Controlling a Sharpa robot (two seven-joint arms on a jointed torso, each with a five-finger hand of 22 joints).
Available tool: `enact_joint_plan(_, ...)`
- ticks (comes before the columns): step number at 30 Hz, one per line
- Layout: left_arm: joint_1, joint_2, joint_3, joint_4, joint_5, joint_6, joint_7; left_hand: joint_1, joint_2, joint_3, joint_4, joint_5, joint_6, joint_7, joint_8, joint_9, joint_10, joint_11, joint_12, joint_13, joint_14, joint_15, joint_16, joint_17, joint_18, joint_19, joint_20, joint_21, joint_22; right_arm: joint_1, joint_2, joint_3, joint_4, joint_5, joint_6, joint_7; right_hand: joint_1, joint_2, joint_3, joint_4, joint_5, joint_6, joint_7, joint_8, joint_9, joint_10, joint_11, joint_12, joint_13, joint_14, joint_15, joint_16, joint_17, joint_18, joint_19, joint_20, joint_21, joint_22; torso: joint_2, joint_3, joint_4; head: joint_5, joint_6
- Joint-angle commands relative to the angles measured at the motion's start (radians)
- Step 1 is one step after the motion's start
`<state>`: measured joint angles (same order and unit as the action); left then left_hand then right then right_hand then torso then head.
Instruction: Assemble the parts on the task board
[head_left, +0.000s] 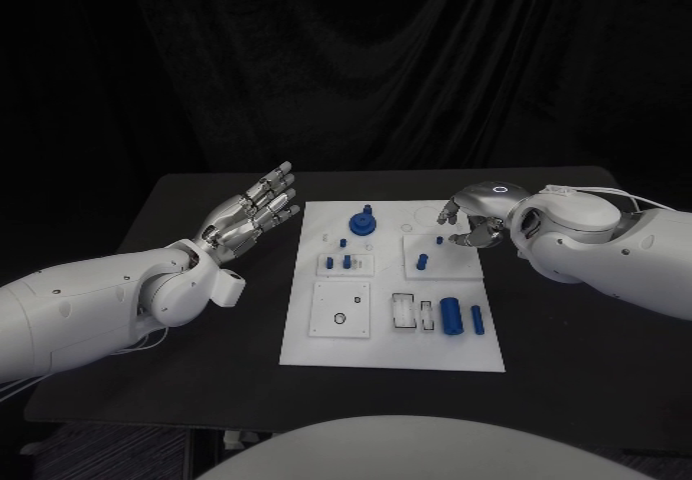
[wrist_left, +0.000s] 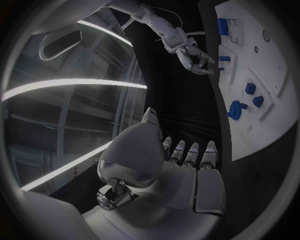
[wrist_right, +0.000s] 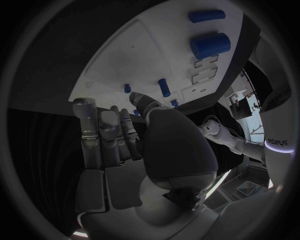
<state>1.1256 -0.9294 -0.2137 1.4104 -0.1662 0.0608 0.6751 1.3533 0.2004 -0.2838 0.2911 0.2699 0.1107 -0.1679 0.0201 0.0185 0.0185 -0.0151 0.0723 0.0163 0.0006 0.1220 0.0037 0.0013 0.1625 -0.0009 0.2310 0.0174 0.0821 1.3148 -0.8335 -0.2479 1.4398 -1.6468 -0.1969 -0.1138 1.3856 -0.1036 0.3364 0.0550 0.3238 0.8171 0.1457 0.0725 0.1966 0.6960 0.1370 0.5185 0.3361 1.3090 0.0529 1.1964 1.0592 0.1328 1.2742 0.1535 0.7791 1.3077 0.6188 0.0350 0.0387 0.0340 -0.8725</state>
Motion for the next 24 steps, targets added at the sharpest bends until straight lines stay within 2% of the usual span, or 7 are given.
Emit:
enact_joint_plan(1,0.000,0.001,0.001,0.001,0.015,0.024,0.134,0.014,0.000,0.000,-0.002,0.007,0.000,0.002,-0.003,-0.001,0.001,0.009,0.000,-0.001,-0.001,0.008,-0.004,-0.001,0.018,-0.001,0.012,-0.003,-0.002,-0.008,0.009,0.000,-0.010,-0.011,-0.016,0.015,0.000,0.006,0.002,0.007,0.005,0.006,0.005,0.005,0.000,0.014,-0.001,-0.005,-0.007,0.007,-0.001,0.004,0.001,0.006,0.010,0.000,0.008,0.078,0.000,-0.0028,-0.0010,-0.002,0.000)
enact_joint_plan(6,-0.001,0.000,0.001,0.002,0.015,0.029,0.130,0.020,0.002,0.000,-0.001,0.013,0.001,0.009,-0.003,-0.001,0.004,0.022,0.006,0.001,-0.001,0.011,-0.004,-0.001,0.018,0.000,0.020,-0.002,-0.007,-0.016,0.020,0.001,-0.021,-0.011,-0.008,0.018,-0.003,0.003,0.006,0.013,0.005,0.011,0.008,0.006,-0.001,0.052,-0.007,-0.016,-0.029,0.018,-0.006,0.012,0.007,0.003,0.023,-0.005,0.026,0.083,0.001,-0.0049,-0.0002,-0.002,0.000)
enact_joint_plan(10,-0.001,0.001,0.001,0.002,0.015,0.033,0.126,0.024,0.003,0.000,-0.002,0.016,0.002,0.015,-0.003,-0.001,0.005,0.030,0.009,0.001,-0.001,0.013,-0.004,-0.001,0.018,0.001,0.023,-0.002,-0.010,-0.020,0.026,0.001,-0.025,-0.011,0.006,0.017,-0.002,0.002,0.009,0.014,0.010,0.012,0.008,0.006,-0.001,0.062,-0.009,-0.021,-0.036,0.020,-0.008,0.012,0.007,0.003,0.026,-0.007,0.028,0.083,0.001,-0.0065,0.0001,-0.009,0.000)
enact_joint_plan(16,-0.001,0.007,0.001,-0.004,0.015,0.030,0.127,0.028,0.004,0.001,-0.002,0.024,0.005,0.019,-0.002,0.000,0.006,0.038,0.011,0.001,-0.001,0.014,-0.004,-0.001,0.019,0.001,0.024,-0.002,-0.013,-0.023,0.032,0.001,-0.034,-0.011,0.024,0.011,0.006,-0.006,0.027,0.007,0.060,0.030,0.011,0.011,-0.001,0.076,-0.008,-0.053,-0.068,0.013,-0.008,0.002,-0.008,0.004,0.022,-0.010,0.015,0.081,0.002,-0.0079,0.0020,-0.017,0.000)
enact_joint_plan(18,-0.001,0.009,0.001,-0.005,0.015,0.027,0.128,0.031,0.003,0.000,-0.002,0.026,0.008,0.022,-0.002,0.000,0.007,0.039,0.013,0.002,-0.001,0.012,-0.004,-0.001,0.018,0.001,0.015,-0.003,-0.016,-0.024,0.034,0.001,-0.039,-0.011,0.027,0.010,0.008,-0.007,0.033,0.004,0.070,0.045,0.013,0.017,0.002,0.078,-0.006,-0.062,-0.076,0.012,-0.007,0.001,-0.009,0.004,0.019,-0.009,0.009,0.080,0.001,-0.0099,0.0019,-0.018,0.000)
enact_joint_plan(20,-0.001,0.010,0.001,-0.006,0.015,0.025,0.128,0.034,0.002,-0.003,-0.001,0.028,0.012,0.026,-0.002,0.000,0.009,0.041,0.015,0.002,-0.001,0.010,-0.004,-0.001,0.005,0.000,-0.006,-0.016,-0.078,-0.025,0.037,0.001,-0.045,-0.011,0.028,0.010,0.009,-0.007,0.035,0.003,0.072,0.051,0.014,0.020,0.003,0.079,-0.006,-0.065,-0.079,0.010,-0.007,0.000,-0.011,0.005,0.017,-0.009,0.006,0.080,0.001,-0.0101,0.0020,-0.019,0.000)
enact_joint_plan(24,-0.001,0.012,0.001,-0.008,0.015,0.024,0.133,0.036,0.001,-0.006,-0.001,0.027,0.014,0.028,-0.001,0.001,0.009,0.043,0.016,0.002,-0.001,0.009,-0.004,-0.001,-0.012,0.001,-0.022,-0.017,-0.082,-0.027,0.042,0.001,-0.055,-0.011,0.026,0.012,0.009,-0.007,0.036,0.002,0.072,0.056,0.014,0.022,0.005,0.080,-0.006,-0.067,-0.081,0.009,-0.007,-0.002,-0.013,0.005,0.016,-0.009,0.003,0.079,0.003,-0.0103,0.0029,-0.021,0.000)
